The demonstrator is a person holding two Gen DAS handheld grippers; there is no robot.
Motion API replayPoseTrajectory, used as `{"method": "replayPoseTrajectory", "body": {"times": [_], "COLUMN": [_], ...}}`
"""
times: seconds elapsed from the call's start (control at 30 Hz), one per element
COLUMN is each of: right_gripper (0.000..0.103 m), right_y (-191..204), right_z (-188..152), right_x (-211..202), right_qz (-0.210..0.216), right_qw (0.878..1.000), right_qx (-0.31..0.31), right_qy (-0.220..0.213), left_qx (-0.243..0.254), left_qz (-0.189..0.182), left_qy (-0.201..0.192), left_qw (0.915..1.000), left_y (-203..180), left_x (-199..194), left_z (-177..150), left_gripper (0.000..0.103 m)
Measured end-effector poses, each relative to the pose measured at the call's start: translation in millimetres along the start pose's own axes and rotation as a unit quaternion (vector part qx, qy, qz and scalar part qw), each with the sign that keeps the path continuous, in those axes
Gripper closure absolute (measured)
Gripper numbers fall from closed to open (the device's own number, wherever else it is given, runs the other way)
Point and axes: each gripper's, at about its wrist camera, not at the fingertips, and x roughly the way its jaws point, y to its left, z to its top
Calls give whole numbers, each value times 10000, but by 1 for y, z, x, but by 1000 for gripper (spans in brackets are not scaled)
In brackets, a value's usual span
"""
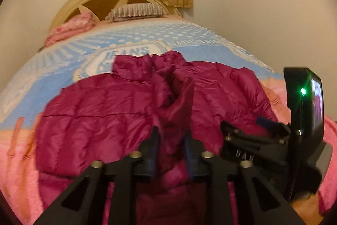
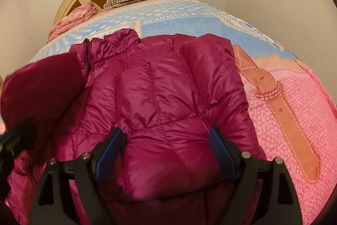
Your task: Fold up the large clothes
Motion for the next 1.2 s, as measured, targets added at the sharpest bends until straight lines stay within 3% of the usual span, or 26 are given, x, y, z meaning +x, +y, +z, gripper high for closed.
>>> {"method": "replayPoseTrajectory", "body": {"times": [0.07, 0.1, 0.23, 0.4, 0.57, 0.67, 0.77, 0.83, 0.87, 0.9, 0.93, 1.0, 1.1, 1.2], "right_gripper": [16, 16, 15, 14, 13, 9, 9, 23, 50, 67, 68, 76, 76, 73], "right_y": [0, 0, -1, -6, -25, -7, 21, 38, 49, 52, 57, 58, 54, 38], "right_z": [0, 0, 0, 4, 0, 3, 7, 6, 5, 4, 3, 3, 3, 1], "right_x": [0, 0, 0, -7, -56, -66, -54, -39, -27, -19, -12, -18, -35, -33], "right_qz": [0, 2, 56, 248, 362, 794, 876, 1050, 1099, 1087, 1080, 1005, 719, 598], "right_qw": [10000, 10000, 10000, 9996, 9946, 9937, 9953, 9943, 9936, 9932, 9926, 9941, 9966, 9977], "right_qx": [-3, -2, 26, 141, 861, 675, 370, 158, 2, -78, -130, -199, -391, -304], "right_qy": [-2, -1, 4, 82, -445, -409, -175, 43, 247, 398, 531, 371, 81, 94], "left_qx": [-79, -141, -359, -1070, -1624, -1678, -1720, -1836, -1923, -2012, -2124, -2305, -2253, -2087], "left_qz": [-3, 14, 229, 599, 886, 862, 825, 743, 694, 641, 568, 416, 484, 651], "left_qy": [-119, -229, -404, -141, 75, 203, 149, 157, 192, 236, 290, 237, 258, 353], "left_qw": [9999, 9996, 9983, 9923, 9827, 9818, 9815, 9801, 9787, 9772, 9751, 9719, 9727, 9752], "left_y": [2, 9, 35, 87, 121, 119, 119, 123, 127, 130, 134, 140, 136, 128], "left_x": [-15, -24, -55, -55, -41, -35, -41, -42, -41, -39, -37, -39, -40, -37], "left_z": [-4, -7, -22, -49, -75, -87, -90, -92, -94, -95, -97, -100, -100, -97], "left_gripper": [25, 23, 21, 21, 21, 21, 21, 21, 21, 21, 21, 21, 21, 21]}}
